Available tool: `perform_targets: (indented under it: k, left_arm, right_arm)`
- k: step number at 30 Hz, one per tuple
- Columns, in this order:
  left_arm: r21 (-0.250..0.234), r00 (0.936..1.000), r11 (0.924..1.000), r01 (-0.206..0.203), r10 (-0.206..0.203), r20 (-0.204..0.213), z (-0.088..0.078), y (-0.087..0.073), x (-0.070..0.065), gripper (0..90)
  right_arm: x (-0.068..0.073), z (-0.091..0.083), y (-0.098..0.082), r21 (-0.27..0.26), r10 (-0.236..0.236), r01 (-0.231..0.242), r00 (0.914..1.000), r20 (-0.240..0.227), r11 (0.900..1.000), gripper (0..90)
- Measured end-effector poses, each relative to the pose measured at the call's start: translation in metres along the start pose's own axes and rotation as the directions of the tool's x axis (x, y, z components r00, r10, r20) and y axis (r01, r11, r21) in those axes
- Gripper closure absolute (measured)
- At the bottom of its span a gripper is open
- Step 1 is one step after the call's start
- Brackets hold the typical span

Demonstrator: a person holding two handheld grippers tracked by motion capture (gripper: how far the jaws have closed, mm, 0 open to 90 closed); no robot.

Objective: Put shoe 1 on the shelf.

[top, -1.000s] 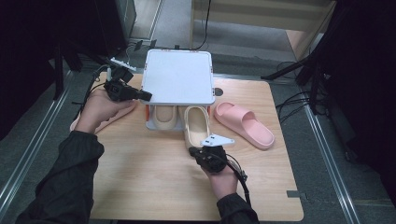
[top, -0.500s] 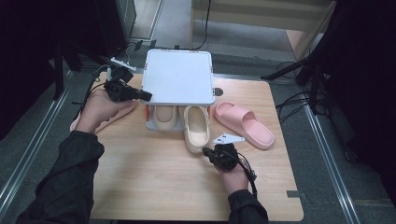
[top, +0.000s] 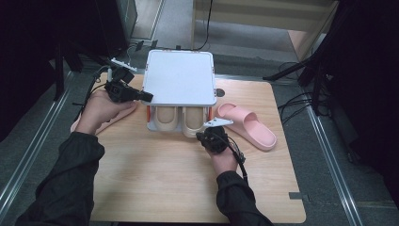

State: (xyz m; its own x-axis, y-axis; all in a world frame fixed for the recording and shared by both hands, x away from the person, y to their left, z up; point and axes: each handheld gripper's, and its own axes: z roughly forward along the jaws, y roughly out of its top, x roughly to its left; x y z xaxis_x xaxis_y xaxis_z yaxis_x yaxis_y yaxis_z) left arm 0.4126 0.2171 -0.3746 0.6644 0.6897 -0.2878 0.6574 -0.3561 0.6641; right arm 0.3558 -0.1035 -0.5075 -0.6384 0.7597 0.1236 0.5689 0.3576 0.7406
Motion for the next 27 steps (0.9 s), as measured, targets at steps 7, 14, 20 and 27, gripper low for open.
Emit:
perform_targets:
  k: [7, 14, 20, 27]
  left_arm:
    - [0.0, 0.9999, 1.0, 0.007, -0.007, 0.008, -0.001, -0.001, 0.002, 84.1]
    - [-0.001, 1.0, 1.0, -0.004, 0.004, -0.006, -0.002, -0.001, 0.001, 82.8]
    - [-0.018, 0.9994, 0.9993, 0.034, -0.034, 0.001, -0.007, 0.001, -0.003, 67.9]
    - [-0.074, 0.9996, 0.997, 0.022, -0.024, -0.018, -0.029, -0.003, -0.009, 51.6]
  right_arm:
    - [-0.005, 0.014, 0.007, -0.03, 0.022, -0.021, 0.9993, 0.029, 0.999, 88.3]
    - [-0.006, 0.012, 0.008, -0.035, 0.045, -0.045, 0.9989, 0.014, 0.998, 84.9]
    - [-0.002, -0.005, -0.001, -0.049, 0.059, -0.061, 0.9974, -0.04, 0.997, 76.9]
    - [0.012, -0.03, -0.012, -0.009, 0.007, -0.008, 0.9913, -0.131, 1.0, 59.3]
